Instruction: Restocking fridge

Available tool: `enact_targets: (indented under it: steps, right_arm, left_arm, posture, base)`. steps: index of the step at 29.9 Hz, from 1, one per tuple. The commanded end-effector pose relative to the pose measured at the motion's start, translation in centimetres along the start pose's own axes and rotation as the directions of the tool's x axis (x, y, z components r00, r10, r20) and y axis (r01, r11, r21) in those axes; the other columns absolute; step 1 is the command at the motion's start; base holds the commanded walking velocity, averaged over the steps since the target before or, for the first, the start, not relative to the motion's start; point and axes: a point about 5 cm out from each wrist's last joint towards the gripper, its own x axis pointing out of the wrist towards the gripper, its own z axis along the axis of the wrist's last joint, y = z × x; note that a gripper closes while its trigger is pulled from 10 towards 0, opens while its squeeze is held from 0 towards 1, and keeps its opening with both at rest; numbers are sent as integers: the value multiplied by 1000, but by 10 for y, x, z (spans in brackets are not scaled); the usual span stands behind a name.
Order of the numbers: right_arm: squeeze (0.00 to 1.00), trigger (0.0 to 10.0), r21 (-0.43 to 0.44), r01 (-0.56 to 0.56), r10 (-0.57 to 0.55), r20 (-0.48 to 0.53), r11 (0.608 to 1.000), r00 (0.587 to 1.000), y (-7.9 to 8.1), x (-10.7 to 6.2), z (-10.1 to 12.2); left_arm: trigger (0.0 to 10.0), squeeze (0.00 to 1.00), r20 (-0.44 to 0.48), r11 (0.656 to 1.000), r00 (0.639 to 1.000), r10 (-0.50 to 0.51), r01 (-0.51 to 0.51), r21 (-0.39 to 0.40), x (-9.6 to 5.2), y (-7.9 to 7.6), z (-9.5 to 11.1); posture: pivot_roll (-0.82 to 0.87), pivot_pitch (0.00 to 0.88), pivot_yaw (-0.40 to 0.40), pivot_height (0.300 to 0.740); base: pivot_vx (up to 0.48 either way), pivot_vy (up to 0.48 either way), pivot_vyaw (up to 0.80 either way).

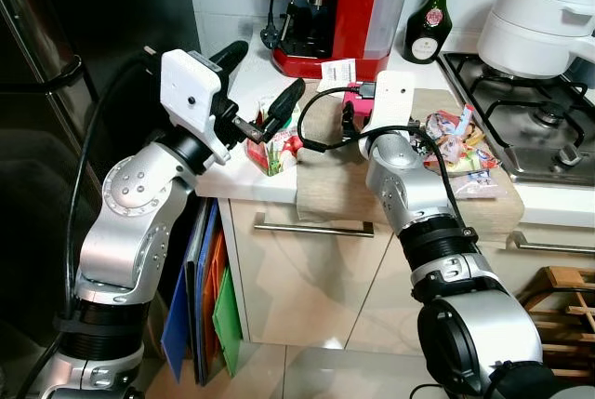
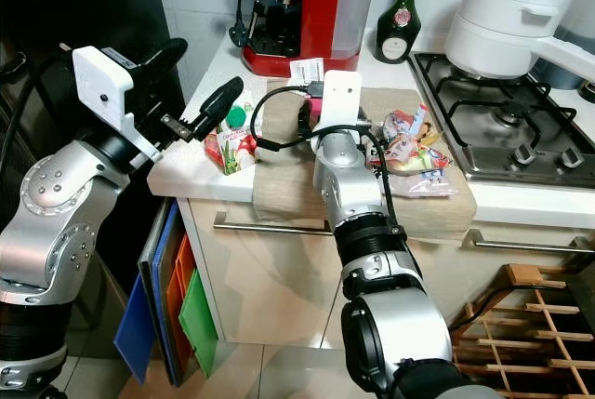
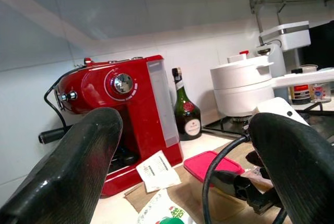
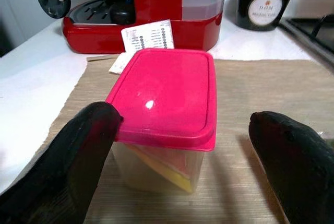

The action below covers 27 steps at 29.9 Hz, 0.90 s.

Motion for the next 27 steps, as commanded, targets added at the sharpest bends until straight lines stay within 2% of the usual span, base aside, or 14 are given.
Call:
enact_targets:
  steps: [1, 10, 27]
  right_arm:
    - [0, 10000, 12, -4, 5, -62, 1000, 998, 1, 0, -9]
    - [0, 10000, 22, -39, 41, -117, 999, 992, 6, 2, -18]
    - [0, 10000, -42, 58, -62, -91, 997, 994, -24, 6, -21]
  left_arm:
    - [10000, 0, 5, 1000, 1000, -29, 29, -7, 0, -5, 2]
    - [10000, 0, 4, 999, 999, -33, 33, -11, 1, -8, 2]
    - [10000, 0, 11, 1000, 1000, -14, 14, 2, 0, -6, 4]
  posture:
    - [-8, 0, -26, 740]
    - [-4, 0, -26, 740]
    - [-8, 0, -23, 740]
  base:
    - [0, 0, 0]
    - [0, 0, 0]
    - [0, 0, 0]
